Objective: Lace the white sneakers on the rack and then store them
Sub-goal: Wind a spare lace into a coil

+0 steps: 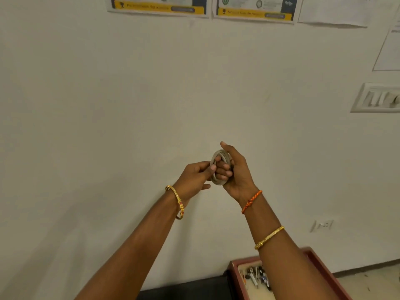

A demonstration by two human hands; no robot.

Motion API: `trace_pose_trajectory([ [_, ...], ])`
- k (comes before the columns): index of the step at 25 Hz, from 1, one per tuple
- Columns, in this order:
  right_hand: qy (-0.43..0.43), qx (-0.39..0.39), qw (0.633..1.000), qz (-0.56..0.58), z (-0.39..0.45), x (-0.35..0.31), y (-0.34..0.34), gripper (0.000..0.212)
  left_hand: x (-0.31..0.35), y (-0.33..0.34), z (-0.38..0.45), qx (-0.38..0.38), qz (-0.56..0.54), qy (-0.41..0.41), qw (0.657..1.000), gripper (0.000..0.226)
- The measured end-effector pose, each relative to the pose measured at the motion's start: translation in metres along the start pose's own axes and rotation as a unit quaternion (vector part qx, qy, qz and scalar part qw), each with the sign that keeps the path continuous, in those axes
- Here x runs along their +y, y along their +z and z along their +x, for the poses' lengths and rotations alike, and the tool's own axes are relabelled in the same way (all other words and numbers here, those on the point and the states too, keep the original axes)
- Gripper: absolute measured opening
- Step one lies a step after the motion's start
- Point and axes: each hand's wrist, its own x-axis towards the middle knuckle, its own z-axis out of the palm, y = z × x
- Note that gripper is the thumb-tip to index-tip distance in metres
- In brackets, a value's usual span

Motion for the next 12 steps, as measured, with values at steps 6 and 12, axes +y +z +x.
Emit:
trace_pose_trajectory([
  [6,0.119,0.042,0.991,0.042,-0.017,0.072,-0.064,0.033,-0.080,0.027,0.003,0.022,0.210,-0.031,0.977,0.014],
  [12,0.185,0.127,0.974,-0.030,-0.043,0.131,-0.145,0.018,-0.166,0.079,-0.009,0.006,0.169,-0.147,0.974,0.033],
])
